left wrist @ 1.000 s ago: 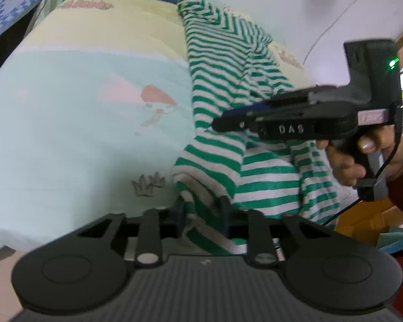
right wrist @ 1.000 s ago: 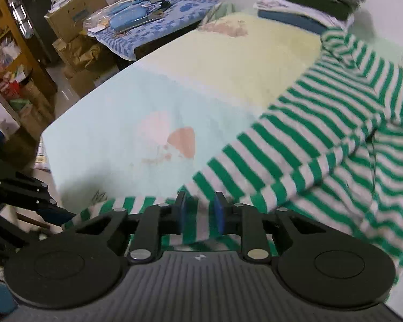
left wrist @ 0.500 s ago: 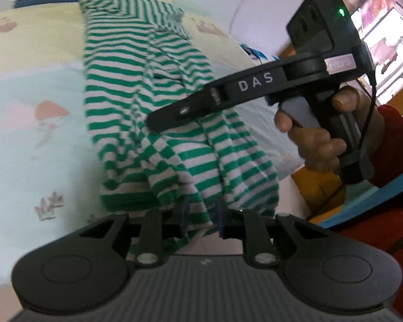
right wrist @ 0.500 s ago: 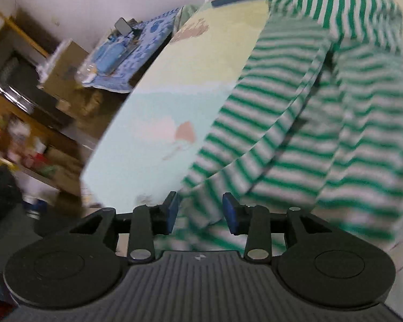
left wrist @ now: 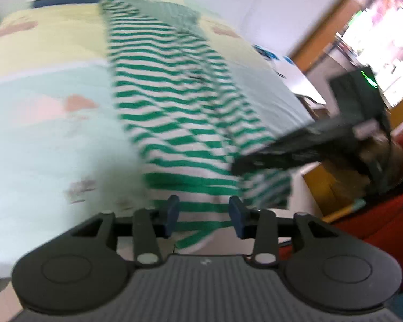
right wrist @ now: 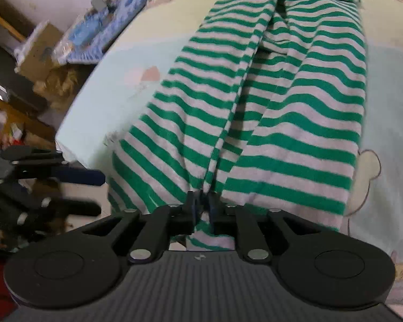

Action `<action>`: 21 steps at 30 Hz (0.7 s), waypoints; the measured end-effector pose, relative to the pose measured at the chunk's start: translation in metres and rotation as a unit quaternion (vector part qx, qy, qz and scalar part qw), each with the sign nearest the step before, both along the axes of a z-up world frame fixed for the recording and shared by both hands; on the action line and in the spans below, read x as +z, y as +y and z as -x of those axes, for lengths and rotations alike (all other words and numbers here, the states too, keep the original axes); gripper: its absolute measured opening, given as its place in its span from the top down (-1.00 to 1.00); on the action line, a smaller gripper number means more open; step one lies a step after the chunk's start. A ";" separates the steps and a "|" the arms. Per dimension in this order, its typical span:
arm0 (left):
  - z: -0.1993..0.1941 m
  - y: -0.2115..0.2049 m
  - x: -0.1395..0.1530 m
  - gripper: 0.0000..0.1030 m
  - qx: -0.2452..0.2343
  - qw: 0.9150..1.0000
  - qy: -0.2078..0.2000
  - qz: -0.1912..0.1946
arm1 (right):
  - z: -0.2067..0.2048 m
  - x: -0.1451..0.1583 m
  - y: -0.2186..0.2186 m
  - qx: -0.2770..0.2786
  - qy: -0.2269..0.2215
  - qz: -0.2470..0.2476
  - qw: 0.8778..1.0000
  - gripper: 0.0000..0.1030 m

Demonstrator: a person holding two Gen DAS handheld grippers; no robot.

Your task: Fold clothes

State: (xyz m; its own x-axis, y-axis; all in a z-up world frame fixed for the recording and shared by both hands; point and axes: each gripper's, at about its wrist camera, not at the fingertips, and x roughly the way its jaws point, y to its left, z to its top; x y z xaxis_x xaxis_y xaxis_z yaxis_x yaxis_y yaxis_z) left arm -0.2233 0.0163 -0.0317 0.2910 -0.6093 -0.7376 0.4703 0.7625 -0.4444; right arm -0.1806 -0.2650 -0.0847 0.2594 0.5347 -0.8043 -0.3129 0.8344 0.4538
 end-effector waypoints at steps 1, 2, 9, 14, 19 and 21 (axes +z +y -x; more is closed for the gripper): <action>-0.003 0.007 -0.002 0.20 0.013 1.000 0.004 0.000 | 0.003 0.002 -0.003 -0.002 -0.003 -0.019 1.000 0.32; -0.008 0.009 -0.007 0.15 0.024 1.000 0.012 0.004 | 0.005 0.003 -0.004 0.000 -0.005 -0.034 0.999 0.14; -0.022 -0.010 -0.029 0.14 0.028 1.000 0.000 0.007 | 0.013 -0.011 0.004 0.008 0.005 -0.065 0.998 0.16; -0.022 -0.008 -0.030 0.47 0.028 1.000 -0.007 0.000 | 0.018 -0.015 0.001 -0.023 0.001 -0.078 0.997 0.83; -0.009 -0.011 -0.021 0.80 0.004 1.000 0.012 0.007 | 0.025 -0.007 -0.013 -0.025 -0.003 -0.090 0.996 0.87; 0.002 -0.010 -0.013 0.80 -0.007 1.000 0.018 0.021 | 0.029 -0.002 -0.018 -0.022 -0.008 -0.094 0.995 0.87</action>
